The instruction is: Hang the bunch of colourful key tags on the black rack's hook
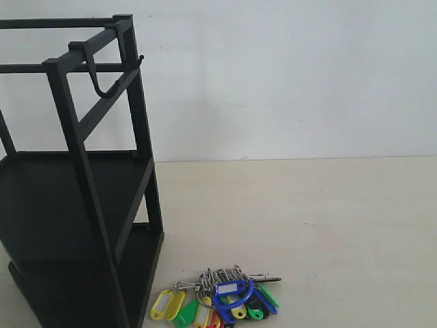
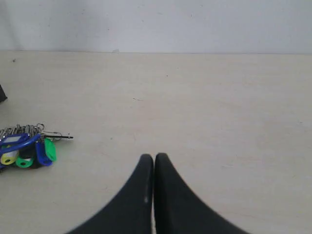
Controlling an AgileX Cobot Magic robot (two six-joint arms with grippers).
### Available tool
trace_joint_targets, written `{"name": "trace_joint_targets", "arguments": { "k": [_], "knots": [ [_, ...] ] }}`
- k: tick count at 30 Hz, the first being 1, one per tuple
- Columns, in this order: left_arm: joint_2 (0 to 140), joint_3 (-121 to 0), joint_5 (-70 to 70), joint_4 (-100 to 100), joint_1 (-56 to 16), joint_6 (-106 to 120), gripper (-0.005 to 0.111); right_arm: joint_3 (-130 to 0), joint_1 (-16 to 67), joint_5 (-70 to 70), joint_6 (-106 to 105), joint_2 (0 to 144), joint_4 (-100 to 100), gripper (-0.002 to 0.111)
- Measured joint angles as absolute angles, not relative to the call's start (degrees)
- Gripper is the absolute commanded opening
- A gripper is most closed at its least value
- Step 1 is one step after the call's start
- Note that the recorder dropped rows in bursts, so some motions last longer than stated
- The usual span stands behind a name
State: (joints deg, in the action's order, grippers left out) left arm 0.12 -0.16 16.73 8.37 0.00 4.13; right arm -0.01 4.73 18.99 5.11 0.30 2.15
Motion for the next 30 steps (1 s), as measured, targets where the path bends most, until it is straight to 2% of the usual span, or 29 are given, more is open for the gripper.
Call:
{"name": "trace_joint_targets", "arguments": {
  "k": [10, 15, 23, 25, 28, 30],
  "knots": [
    [0.12, -0.16, 16.73, 8.37, 0.00, 4.13, 0.004, -0.01, 4.73, 18.71, 3.62, 0.30, 2.15, 0.000],
    [0.12, -0.16, 16.73, 8.37, 0.00, 4.13, 0.004, -0.01, 4.73, 12.43, 3.08, 0.30, 2.15, 0.000],
    [0.12, -0.16, 16.73, 8.37, 0.00, 4.13, 0.004, -0.01, 4.73, -10.57, 2.94, 0.30, 2.15, 0.000],
    [0.12, -0.16, 16.73, 8.37, 0.00, 4.13, 0.004, -0.01, 4.73, -20.45, 3.90, 0.20, 2.15, 0.000],
    [0.12, -0.16, 16.73, 8.37, 0.00, 4.13, 0.004, -0.01, 4.73, -44.83, 7.47, 0.09, 2.01, 0.000],
    [0.12, -0.16, 16.73, 8.37, 0.00, 4.13, 0.004, -2.16, 4.73, -51.06, 8.28, 0.00, 0.92, 0.000]
  ]
}}
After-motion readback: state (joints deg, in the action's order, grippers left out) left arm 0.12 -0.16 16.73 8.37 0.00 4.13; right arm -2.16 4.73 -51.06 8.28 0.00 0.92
